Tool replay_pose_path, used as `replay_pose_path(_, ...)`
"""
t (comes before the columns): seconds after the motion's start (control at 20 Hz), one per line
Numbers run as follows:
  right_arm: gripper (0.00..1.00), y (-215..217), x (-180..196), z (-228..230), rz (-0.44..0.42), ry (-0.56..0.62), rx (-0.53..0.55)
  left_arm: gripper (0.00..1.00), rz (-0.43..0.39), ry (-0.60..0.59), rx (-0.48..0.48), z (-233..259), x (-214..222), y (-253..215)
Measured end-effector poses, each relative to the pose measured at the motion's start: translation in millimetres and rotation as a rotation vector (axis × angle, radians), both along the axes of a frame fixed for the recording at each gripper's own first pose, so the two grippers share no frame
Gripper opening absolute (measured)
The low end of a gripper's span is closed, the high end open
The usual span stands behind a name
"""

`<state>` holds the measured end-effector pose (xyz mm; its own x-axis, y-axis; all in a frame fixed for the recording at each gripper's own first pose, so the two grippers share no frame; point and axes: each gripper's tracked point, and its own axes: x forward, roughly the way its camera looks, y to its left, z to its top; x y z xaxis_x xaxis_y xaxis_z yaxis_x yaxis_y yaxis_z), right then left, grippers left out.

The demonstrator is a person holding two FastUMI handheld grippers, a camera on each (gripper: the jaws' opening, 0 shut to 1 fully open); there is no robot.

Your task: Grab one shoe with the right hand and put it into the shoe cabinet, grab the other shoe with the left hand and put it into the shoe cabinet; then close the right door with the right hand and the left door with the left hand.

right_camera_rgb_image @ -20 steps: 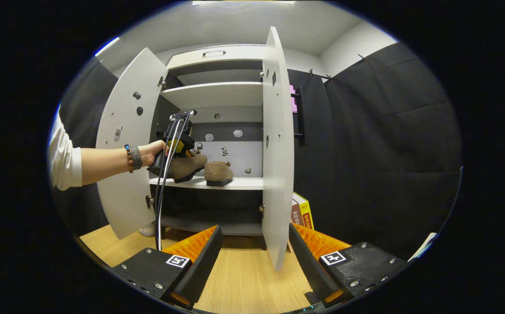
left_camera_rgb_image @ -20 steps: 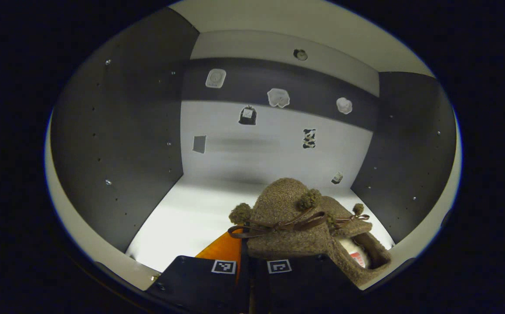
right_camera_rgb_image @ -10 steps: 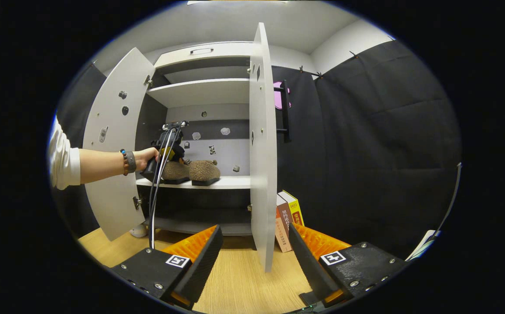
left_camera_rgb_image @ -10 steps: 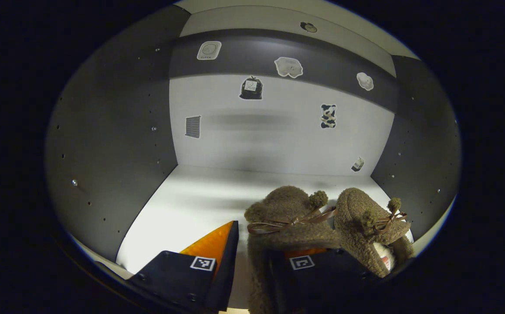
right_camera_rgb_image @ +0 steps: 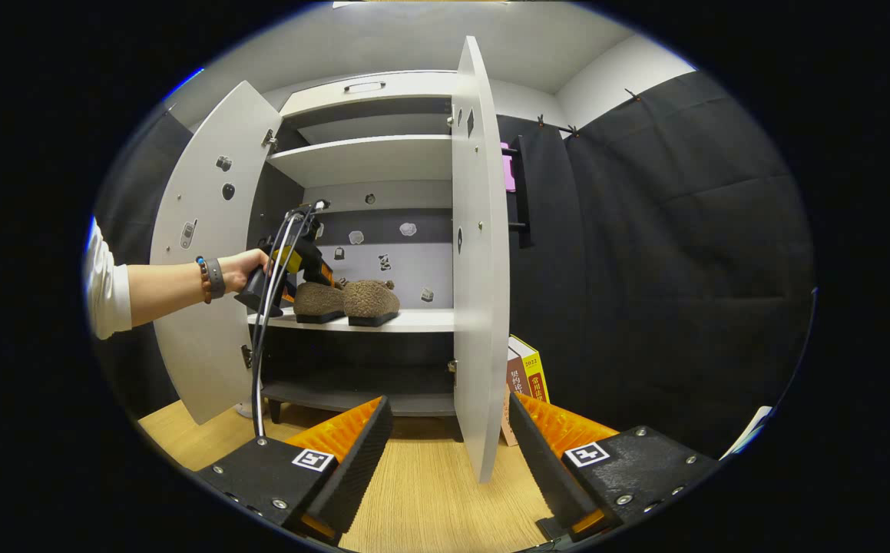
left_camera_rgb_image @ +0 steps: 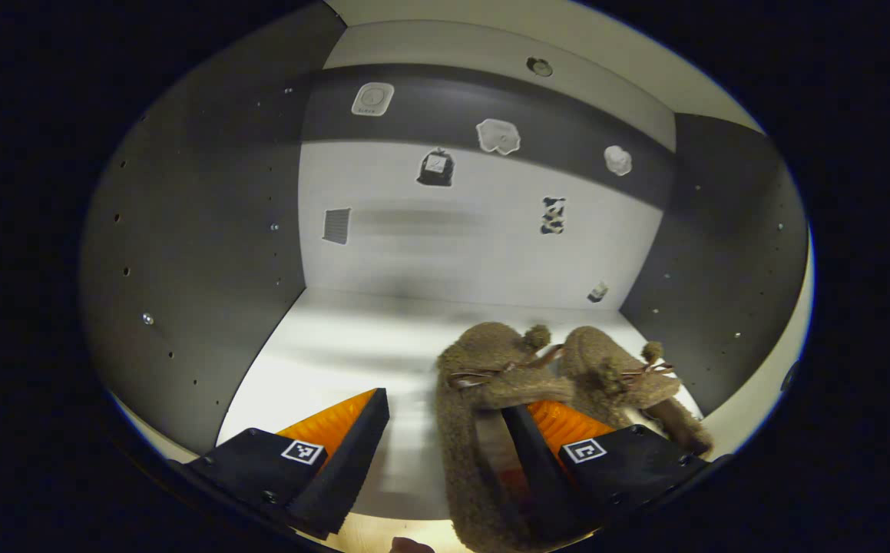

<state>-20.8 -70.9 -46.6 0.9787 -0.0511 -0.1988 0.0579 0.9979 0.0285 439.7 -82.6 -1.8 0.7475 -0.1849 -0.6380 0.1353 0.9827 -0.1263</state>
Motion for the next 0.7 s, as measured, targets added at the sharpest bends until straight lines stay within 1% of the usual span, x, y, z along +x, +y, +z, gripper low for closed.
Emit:
replay_pose_path(0.05, 0.93, 0.9, 0.4, -0.1, 0.002, -0.001, -0.001, 0.99, -0.021, -0.015, 0.008, 11.1, -7.5, -1.8)
replay_pose_path(0.1, 0.93, 2.1, 0.3, 1.8, 0.004, -0.005, -0.003, 0.97, -0.046, -0.041, 0.012, 23.6, -13.1, -5.1)
replay_pose_path(0.15, 0.98, 3.3, 0.1, 2.5, 0.006, -0.008, -0.005, 0.97, -0.066, -0.082, 0.002, 40.0, -18.6, -11.8)
replay_pose_path(0.2, 0.93, 4.0, -0.8, 3.0, 0.009, -0.012, -0.007, 0.97, -0.083, -0.122, -0.011, 57.4, -25.0, -15.8)
replay_pose_path(0.25, 0.93, 5.0, -0.8, 3.5, 0.013, -0.013, -0.01, 0.97, -0.097, -0.159, -0.029, 74.4, -35.2, -20.4)
replay_pose_path(0.45, 0.93, 10.7, 3.3, 7.0, 0.029, -0.016, 0.007, 0.97, -0.138, -0.287, -0.084, 133.7, -77.8, -30.6)
replay_pose_path(0.55, 0.93, 12.8, 3.7, 9.0, 0.036, -0.019, 0.023, 0.99, -0.148, -0.361, -0.088, 159.3, -102.9, -26.2)
replay_pose_path(0.65, 0.94, 15.6, 6.2, 10.4, 0.043, -0.018, 0.033, 0.94, -0.153, -0.403, -0.098, 172.2, -129.8, -23.9)
replay_pose_path(0.7, 0.93, 17.7, 7.1, 12.4, 0.047, -0.021, 0.042, 0.95, -0.15, -0.411, -0.1, 175.3, -143.7, -20.6)
